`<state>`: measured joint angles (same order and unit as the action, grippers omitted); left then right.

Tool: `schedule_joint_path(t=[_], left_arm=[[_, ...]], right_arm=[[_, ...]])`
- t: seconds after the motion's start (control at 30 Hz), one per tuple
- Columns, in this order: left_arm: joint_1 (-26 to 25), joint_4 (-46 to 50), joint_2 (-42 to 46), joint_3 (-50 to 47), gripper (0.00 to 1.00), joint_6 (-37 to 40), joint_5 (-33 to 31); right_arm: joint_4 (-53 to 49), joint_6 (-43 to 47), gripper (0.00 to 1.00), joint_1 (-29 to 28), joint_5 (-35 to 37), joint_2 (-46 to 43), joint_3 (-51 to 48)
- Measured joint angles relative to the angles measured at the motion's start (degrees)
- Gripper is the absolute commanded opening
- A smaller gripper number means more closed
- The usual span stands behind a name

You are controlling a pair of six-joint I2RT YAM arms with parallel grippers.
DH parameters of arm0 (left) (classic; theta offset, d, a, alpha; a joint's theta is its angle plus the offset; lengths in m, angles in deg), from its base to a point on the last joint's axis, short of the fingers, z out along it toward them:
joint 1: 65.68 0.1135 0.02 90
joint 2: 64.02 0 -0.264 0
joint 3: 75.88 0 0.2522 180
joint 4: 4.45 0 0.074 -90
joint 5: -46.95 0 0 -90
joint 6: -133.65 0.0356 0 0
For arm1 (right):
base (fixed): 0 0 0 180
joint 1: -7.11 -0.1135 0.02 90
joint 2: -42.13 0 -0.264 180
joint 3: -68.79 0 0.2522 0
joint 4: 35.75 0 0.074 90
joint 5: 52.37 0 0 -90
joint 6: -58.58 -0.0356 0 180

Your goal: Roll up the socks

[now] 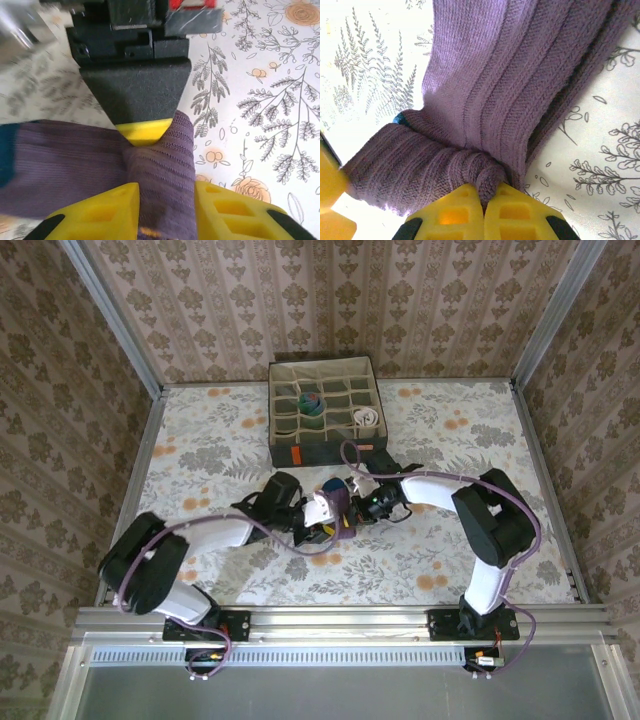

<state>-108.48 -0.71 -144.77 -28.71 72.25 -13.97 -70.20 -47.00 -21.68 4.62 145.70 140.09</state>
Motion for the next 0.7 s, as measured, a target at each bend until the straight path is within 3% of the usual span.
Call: schedule_joint_path(t=[0.17, 0.37, 0.7], left_arm=[[-1.95, -3.76, 6.27, -4.04, 0.37, 5.44, -6.58], [-6.80, -3.06, 6.38, -3.89, 0.43, 11.61, -11.56], [-9.25, 1.42, -3.67, 3.56, 0.46, 16.20, -13.79]], right_arm=[[-2.67, 0.52, 0.00, 0.04, 0.87, 0.44, 1.49], [-5.97, 1.60, 0.00, 0.04, 1.66, 0.68, 2.89], [-9.46, 4.00, 0.00, 0.04, 1.77, 1.53, 4.76]])
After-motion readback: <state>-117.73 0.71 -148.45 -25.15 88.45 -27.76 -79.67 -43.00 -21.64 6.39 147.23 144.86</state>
